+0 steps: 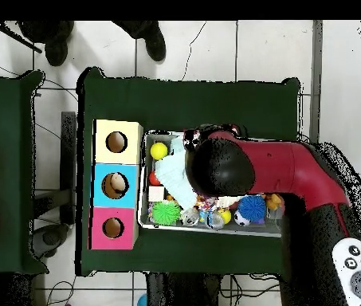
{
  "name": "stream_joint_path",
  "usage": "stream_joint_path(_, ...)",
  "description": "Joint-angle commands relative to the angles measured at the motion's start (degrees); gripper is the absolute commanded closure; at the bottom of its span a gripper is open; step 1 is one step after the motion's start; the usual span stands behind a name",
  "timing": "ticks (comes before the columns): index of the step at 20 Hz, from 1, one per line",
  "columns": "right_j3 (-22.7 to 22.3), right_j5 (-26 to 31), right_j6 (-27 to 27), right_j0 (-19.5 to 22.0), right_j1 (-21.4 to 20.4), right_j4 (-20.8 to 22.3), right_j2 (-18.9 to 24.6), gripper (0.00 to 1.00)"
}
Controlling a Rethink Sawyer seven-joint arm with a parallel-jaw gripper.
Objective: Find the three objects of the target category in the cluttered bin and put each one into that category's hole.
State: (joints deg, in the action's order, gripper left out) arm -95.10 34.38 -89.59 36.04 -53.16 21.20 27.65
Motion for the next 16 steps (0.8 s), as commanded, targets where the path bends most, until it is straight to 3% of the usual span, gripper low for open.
stream_joint_path(1, -2.1, 0.7, 13.3, 5.4, 6.1, 5.7, 4.4, 0.0)
stream_joint_path(11, -2.9, -2.3, 17.2, 13.0, 12.3, 12.7, 9.8, 0.0)
stream_joint_path(16, -2.4, -3.9, 14.5, 12.9, 13.4, 17.1, 9.9, 0.0)
